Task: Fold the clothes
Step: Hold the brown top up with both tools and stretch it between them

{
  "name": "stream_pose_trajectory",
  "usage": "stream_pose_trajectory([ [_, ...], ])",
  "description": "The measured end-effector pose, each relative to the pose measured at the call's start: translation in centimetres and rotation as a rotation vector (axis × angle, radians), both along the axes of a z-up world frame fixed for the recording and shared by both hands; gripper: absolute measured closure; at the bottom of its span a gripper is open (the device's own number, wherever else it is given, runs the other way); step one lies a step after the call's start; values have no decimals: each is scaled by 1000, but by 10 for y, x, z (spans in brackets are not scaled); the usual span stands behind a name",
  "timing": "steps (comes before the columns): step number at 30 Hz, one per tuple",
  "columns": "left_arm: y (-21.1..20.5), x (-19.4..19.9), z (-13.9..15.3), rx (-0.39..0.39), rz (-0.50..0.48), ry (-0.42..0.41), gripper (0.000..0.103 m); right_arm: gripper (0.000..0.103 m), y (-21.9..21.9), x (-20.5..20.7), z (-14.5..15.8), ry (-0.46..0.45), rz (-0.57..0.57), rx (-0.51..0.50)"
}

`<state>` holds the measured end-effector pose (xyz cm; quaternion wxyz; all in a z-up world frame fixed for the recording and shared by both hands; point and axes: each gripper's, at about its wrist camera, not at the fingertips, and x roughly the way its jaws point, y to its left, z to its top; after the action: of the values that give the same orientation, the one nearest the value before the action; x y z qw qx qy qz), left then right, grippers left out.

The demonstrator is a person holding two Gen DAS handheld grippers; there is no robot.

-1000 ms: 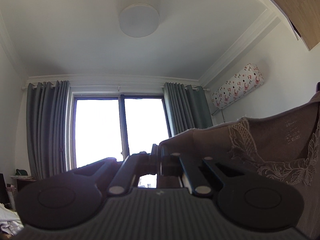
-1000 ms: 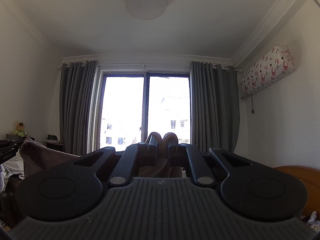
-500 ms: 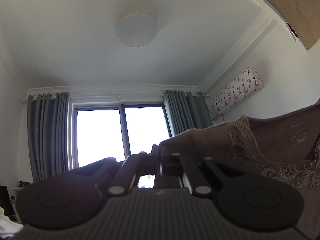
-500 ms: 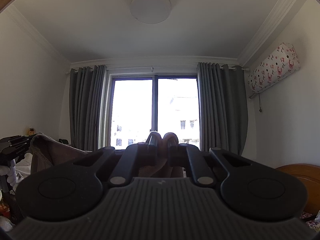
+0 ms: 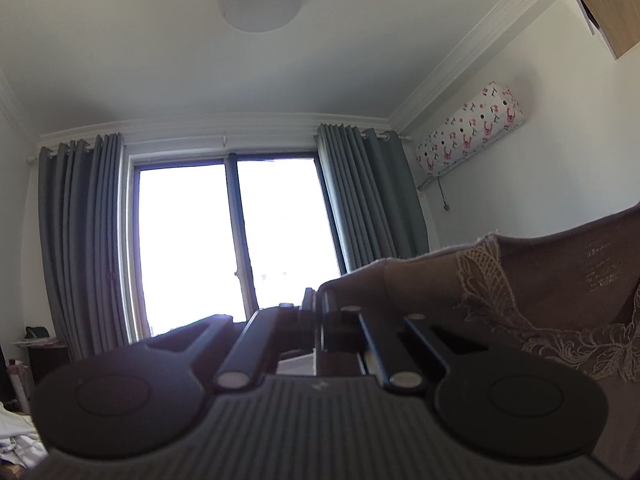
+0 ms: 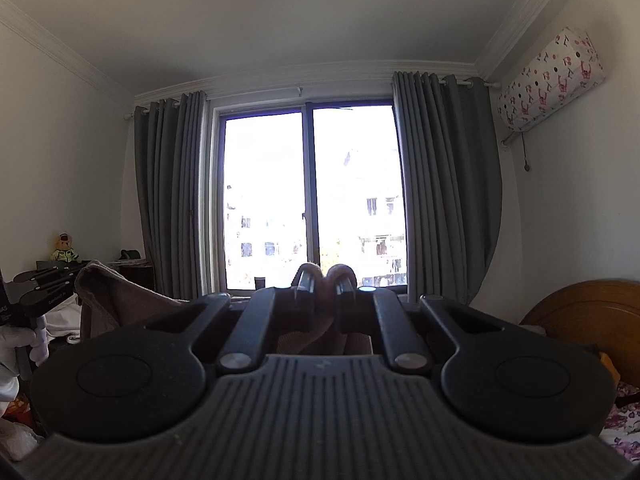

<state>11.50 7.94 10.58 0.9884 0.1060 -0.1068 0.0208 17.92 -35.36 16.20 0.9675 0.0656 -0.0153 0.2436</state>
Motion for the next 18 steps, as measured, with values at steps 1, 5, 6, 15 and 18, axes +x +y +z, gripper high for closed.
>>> stream_pose_trajectory([
  [1, 0, 8, -7, -2, 0, 9, 101, 94, 1, 17, -9, 44, 5, 14],
  [5, -3, 36, -37, 6, 31, -23, 101, 93, 4, 75, -56, 205, 46, 83],
  [6, -6, 39, -39, 25, 42, -41, 101, 93, 4, 91, -76, 251, 58, 107],
  [15, -44, 56, -13, 253, 129, -107, 101, 91, 15, 151, -251, 568, 264, 468],
  [18, -54, 60, -7, 312, 173, -127, 101, 89, 40, 151, -296, 643, 373, 614],
])
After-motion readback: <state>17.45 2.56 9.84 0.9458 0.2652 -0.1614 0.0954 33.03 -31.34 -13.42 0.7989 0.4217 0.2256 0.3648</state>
